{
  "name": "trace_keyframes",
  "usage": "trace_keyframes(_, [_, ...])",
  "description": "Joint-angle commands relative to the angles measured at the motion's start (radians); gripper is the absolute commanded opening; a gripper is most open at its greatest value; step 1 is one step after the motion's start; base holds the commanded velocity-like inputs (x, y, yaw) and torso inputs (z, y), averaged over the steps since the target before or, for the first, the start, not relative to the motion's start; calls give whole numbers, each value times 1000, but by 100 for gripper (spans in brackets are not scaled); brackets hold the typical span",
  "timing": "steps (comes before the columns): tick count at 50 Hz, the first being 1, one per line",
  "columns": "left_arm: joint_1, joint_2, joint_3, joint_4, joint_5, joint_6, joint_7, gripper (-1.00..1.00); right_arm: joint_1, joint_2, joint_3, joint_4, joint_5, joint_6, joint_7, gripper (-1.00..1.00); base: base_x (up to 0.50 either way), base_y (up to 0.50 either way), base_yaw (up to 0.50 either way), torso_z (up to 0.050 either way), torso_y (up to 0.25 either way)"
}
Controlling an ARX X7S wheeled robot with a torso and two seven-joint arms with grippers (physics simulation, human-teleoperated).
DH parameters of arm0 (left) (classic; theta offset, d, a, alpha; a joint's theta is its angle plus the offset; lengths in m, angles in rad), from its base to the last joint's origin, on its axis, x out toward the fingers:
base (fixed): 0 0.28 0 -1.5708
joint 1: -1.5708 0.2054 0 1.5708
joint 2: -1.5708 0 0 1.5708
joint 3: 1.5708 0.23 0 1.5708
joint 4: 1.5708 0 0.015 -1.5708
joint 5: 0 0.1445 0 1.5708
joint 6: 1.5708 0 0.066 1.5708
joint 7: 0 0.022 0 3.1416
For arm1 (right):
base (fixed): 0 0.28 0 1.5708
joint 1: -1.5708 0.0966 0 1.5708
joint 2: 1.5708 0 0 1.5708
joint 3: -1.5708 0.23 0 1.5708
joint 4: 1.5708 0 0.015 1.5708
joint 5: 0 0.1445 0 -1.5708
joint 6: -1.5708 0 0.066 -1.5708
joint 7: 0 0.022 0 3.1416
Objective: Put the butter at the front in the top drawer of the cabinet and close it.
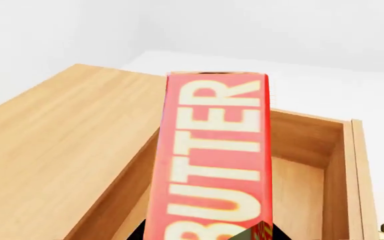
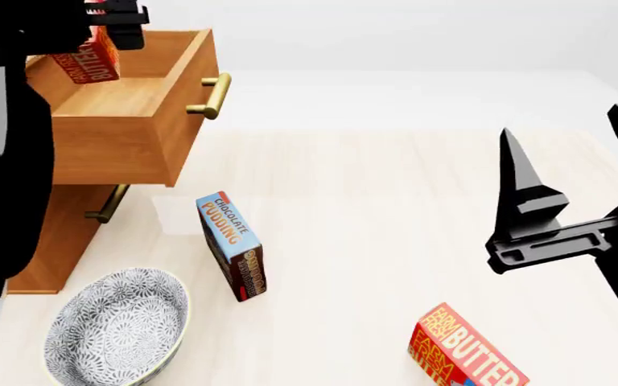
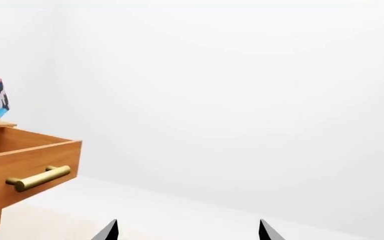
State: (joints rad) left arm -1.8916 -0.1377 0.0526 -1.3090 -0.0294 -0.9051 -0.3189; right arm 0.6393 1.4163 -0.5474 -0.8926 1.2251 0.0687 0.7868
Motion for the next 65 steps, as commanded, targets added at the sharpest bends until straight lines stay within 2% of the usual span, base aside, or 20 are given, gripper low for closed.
trace_keyframes(1, [15,-7,-41,0,23,120,-87,-100,-23,-3,-8,-1,-14,-14,1,100,0,0,0,0,0])
trace_keyframes(25, [102,16,-34,0,30,78,-4,-100,-52,-23,-25,-2,-33,-6,-9,100,0,0,0,1,1])
trace_keyframes(47, [90,21,42,0,34,54,6,-100,-135,15,-40,-2,-78,-105,6,100,0,0,0,0,1])
trace_keyframes(65, [92,27,62,0,29,45,48,-100,-170,51,-42,-19,-97,-151,26,100,0,0,0,1,1])
